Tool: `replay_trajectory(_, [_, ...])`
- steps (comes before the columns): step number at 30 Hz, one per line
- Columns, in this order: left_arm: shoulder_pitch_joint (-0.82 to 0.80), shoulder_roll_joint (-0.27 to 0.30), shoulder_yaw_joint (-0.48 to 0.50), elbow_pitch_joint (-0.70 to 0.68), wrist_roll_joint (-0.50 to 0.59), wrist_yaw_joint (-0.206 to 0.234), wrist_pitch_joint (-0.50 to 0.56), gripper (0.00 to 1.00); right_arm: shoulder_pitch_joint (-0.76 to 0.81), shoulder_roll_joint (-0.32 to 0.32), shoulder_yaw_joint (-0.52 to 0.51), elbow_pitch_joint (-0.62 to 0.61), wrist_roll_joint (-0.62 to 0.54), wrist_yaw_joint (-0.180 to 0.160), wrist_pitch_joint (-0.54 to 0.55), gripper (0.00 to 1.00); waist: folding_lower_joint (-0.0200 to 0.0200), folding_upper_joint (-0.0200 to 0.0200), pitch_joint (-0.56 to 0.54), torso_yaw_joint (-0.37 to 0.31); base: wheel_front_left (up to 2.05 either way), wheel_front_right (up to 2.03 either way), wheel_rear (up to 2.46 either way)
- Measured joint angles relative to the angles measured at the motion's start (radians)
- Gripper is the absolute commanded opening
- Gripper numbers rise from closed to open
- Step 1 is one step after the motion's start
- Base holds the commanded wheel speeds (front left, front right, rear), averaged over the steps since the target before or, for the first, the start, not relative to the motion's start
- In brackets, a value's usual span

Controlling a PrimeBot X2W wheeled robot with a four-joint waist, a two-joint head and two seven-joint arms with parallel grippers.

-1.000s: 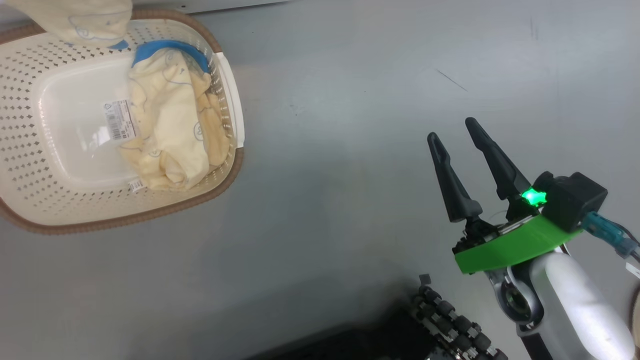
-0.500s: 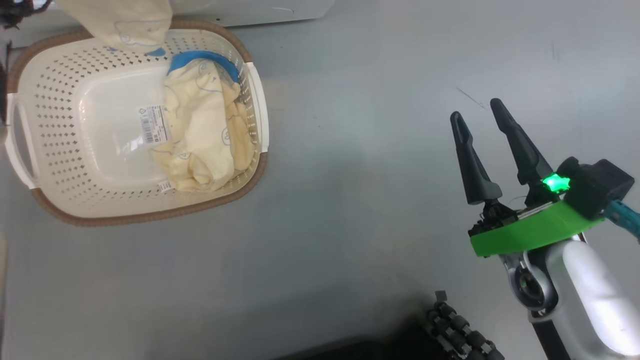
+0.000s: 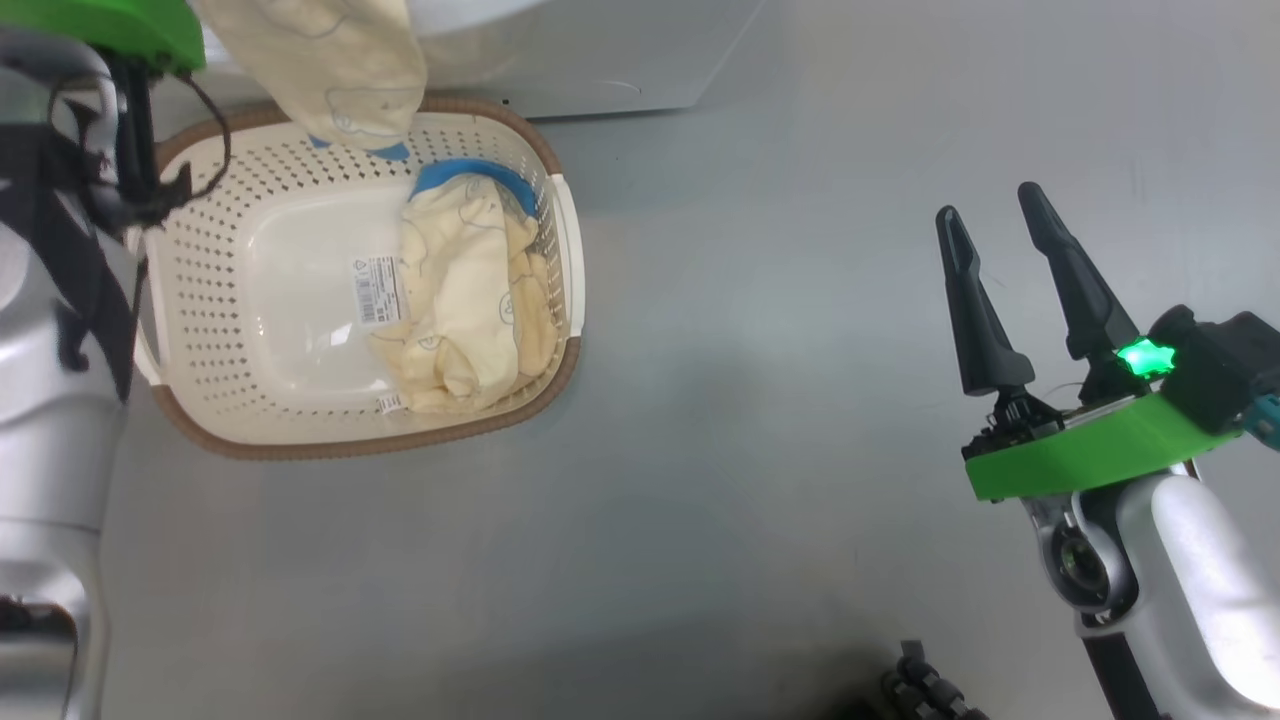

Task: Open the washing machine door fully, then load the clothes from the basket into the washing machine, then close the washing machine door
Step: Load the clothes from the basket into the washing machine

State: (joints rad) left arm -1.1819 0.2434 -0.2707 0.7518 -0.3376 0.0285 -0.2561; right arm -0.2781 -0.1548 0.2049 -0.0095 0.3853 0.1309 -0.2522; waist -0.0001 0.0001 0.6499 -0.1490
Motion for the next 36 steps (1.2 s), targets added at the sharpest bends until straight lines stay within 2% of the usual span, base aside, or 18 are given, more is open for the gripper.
replay_trajectory(6, [0.178, 0.009, 0.028, -0.111, -0.016, 0.0, 0.0, 1.0, 0.028, -0.004, -0.006, 0.0, -0.007, 0.0, 0.0, 1.0, 0.0, 0.0, -0.068, 0.007, 0.0, 0.0, 0.0])
replay_trajectory(14, [0.449, 0.035, 0.053, -0.313, -0.029, 0.036, 0.0, 1.0, 0.069, -0.006, -0.005, -0.002, -0.007, 0.0, 0.0, 1.0, 0.0, 0.0, -0.117, 0.014, 0.0, 0.0, 0.0])
replay_trajectory(26, [0.779, 0.068, 0.106, -0.662, -0.059, 0.152, 0.021, 1.0, 0.081, -0.007, 0.006, -0.002, -0.007, 0.0, 0.0, 1.0, 0.0, 0.0, -0.139, 0.007, 0.0, 0.0, 0.0])
replay_trajectory(33, [0.911, 0.072, 0.107, -0.785, -0.055, 0.202, 0.037, 1.0, 0.089, -0.007, 0.014, -0.002, -0.007, 0.0, 0.0, 1.0, 0.0, 0.0, -0.139, 0.002, 0.0, 0.0, 0.0])
replay_trajectory(36, [0.959, 0.073, 0.109, -0.821, -0.05, 0.21, 0.038, 1.0, 0.089, -0.007, 0.014, -0.002, -0.007, 0.0, 0.0, 1.0, 0.0, 0.0, -0.141, -0.001, 0.0, 0.0, 0.0])
